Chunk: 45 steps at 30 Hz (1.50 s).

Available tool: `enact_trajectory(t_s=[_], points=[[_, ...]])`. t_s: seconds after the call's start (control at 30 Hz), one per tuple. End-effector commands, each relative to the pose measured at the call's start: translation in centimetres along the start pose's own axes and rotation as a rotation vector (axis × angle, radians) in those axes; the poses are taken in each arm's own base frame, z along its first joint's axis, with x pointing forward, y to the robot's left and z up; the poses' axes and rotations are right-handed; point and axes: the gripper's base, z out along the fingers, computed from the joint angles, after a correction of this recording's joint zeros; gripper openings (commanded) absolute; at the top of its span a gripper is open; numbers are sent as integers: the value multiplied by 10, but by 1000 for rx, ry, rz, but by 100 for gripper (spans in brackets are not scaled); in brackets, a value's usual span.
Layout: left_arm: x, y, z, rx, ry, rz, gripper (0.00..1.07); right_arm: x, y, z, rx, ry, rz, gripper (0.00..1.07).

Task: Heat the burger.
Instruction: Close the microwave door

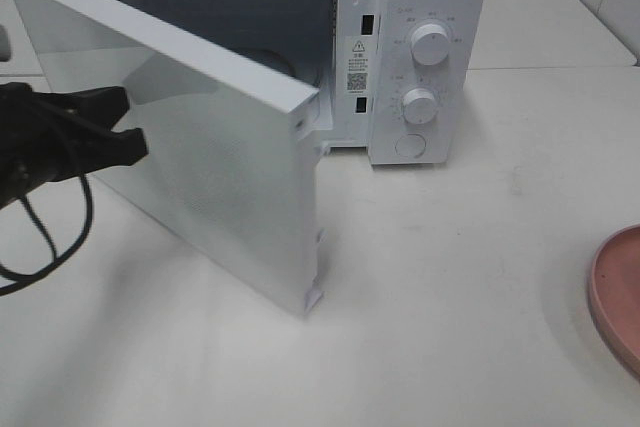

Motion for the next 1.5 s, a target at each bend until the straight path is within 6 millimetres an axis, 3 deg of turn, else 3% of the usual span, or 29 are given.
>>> enact_trajectory(t_s=[0.03, 0.1, 0.17, 0.37, 0.43, 0.53, 0.6, 0.93, 1.5], points=[[-6, -24, 19, -13, -42, 6, 0, 2, 0, -3, 4, -25, 12, 75], [-6, -30, 24, -12, -46, 10, 0, 2, 0, -3, 4, -25, 12, 75], [-9, -51, 40, -14, -57, 20, 0, 2, 0, -3, 4, -25, 12, 75], [-16, -70, 58, -14, -73, 27, 0, 2, 0, -3, 4, -25, 12, 75], [-20, -84, 76, -4, -46, 31, 0, 2, 0, -3, 4, -25, 12, 75], [-22, -88, 80, 1, -44, 29, 0, 2, 0, -3, 4, -25, 12, 75], [-29, -96, 96, -12, -57, 28, 0, 2, 0, -3, 4, -25, 12, 75], [-37, -112, 131, -8, -33, 20, 0, 2, 0, -3, 4, -25, 12, 75], [-47, -121, 168, -65, -29, 22, 0, 2, 0, -3, 4, -25, 12, 75]])
